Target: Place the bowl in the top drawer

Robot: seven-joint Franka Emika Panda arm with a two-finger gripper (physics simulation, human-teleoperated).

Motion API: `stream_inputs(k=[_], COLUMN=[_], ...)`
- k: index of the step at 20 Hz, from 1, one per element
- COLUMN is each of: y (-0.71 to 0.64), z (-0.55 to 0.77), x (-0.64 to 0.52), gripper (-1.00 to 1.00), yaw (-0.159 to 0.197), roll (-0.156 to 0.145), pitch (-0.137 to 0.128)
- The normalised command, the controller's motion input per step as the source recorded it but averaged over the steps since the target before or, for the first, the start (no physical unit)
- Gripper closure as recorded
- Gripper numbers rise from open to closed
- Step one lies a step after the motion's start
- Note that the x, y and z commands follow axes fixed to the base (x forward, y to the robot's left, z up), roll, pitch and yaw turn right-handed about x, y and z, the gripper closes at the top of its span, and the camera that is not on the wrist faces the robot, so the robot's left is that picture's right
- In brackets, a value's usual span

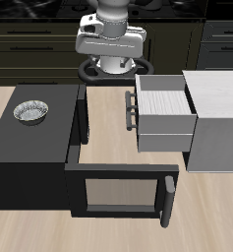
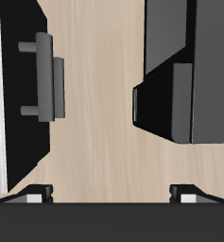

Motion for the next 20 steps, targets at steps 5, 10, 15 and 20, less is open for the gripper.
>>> stream_inputs(k=[5,10,15,20], y=[-0.18,-0.29,-0.31,-0.27], z=[0.08,0.08,0.06,0.09], x=[0.13,0.31,0.38,0.23], gripper=[-1.00,-1.00,-1.00,-1.00], yaw=[0.017,0.084,0.069,0.010], roll=[0.038,0.022,0.093,0.025], pitch=[0.043,0.057,0.113,0.020])
